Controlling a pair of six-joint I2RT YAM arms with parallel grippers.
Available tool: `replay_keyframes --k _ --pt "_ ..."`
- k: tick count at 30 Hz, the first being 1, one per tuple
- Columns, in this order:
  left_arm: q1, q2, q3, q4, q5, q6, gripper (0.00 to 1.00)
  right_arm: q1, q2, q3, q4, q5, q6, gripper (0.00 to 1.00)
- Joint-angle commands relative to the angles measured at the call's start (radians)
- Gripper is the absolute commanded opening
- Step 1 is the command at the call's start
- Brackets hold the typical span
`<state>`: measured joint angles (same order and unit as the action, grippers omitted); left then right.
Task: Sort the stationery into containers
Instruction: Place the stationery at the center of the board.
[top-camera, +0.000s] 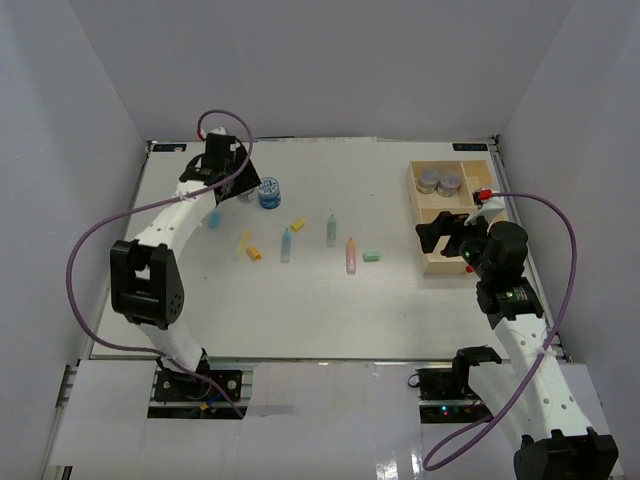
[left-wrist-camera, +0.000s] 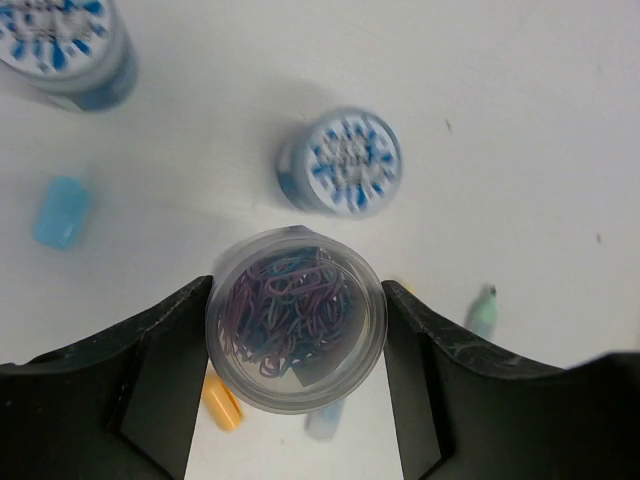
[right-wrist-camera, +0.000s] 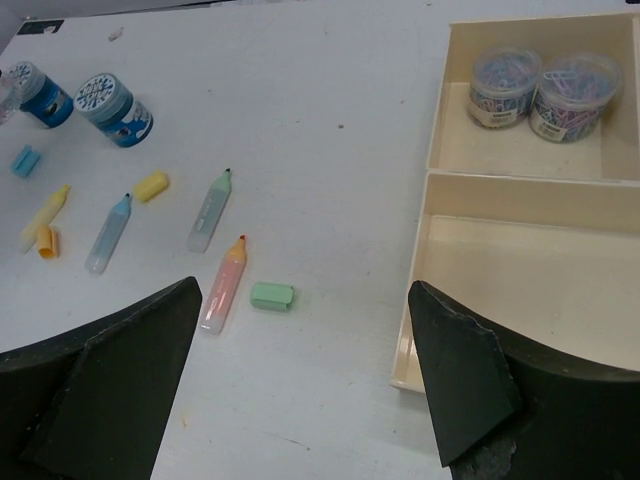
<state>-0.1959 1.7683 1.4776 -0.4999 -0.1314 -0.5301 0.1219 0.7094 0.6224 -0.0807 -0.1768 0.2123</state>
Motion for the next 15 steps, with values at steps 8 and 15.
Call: replay_keyframes --k 8,15 --pt "-0.437 -0.291 -0.344 0.036 0.041 -0.001 0.61 0.064 -0.024 0.016 -0.018 -0.055 -0.048 0.9" --pt "-0.603 -0.247 -0.479 0.172 -0.048 -0.074 0.65 0.125 -0.028 -0.018 -0.04 -0.052 -0.07 0.9"
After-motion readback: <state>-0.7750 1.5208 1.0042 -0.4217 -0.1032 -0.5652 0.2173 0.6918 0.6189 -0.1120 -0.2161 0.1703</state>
